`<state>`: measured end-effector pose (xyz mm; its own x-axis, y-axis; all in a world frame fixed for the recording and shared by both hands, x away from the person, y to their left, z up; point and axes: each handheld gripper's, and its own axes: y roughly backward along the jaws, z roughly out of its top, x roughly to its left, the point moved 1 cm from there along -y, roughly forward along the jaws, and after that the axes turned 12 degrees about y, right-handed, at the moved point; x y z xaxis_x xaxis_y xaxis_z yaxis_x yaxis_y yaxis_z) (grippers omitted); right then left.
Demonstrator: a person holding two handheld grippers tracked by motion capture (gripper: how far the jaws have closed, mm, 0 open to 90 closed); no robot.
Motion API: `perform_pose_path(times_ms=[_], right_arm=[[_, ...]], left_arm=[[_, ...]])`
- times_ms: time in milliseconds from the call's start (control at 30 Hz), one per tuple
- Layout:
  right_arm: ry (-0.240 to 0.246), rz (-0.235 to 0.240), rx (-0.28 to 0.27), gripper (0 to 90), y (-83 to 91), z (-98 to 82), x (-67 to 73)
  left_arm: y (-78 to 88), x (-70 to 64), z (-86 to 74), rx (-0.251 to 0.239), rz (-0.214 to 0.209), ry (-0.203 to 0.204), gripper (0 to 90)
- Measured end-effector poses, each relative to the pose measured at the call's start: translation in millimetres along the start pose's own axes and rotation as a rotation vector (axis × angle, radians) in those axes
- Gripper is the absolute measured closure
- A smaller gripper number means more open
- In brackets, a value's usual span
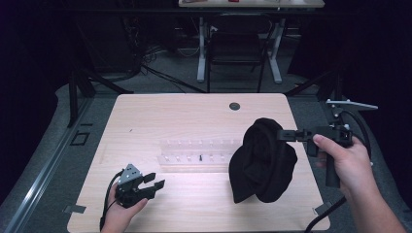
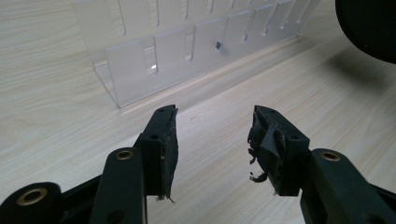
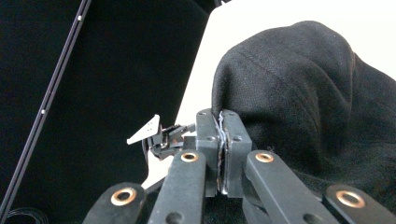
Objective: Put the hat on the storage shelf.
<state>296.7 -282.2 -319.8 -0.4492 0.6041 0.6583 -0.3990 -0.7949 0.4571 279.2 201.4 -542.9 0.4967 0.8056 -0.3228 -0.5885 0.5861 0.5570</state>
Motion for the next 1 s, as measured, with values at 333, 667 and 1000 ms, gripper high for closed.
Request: perform_pose_path(times_ms=[333, 667, 1000], right_arm=[[0.013, 0.0, -0.004, 88.0, -3.6, 11.7, 11.7], [0.02, -0.002, -0.017, 88.0, -12.0, 22.6, 18.0], [0.029, 0.013, -0.023, 88.0, -23.9, 31.3, 23.6]], left_arm=[[0.9, -9.1, 4.2, 0.004, -0.017, -0.023, 51.2], [3.3, -29.1, 15.7, -0.01, -0.073, -0.072, 52.5], [-3.2, -48.5, 27.3, -0.016, -0.108, -0.105, 52.3]])
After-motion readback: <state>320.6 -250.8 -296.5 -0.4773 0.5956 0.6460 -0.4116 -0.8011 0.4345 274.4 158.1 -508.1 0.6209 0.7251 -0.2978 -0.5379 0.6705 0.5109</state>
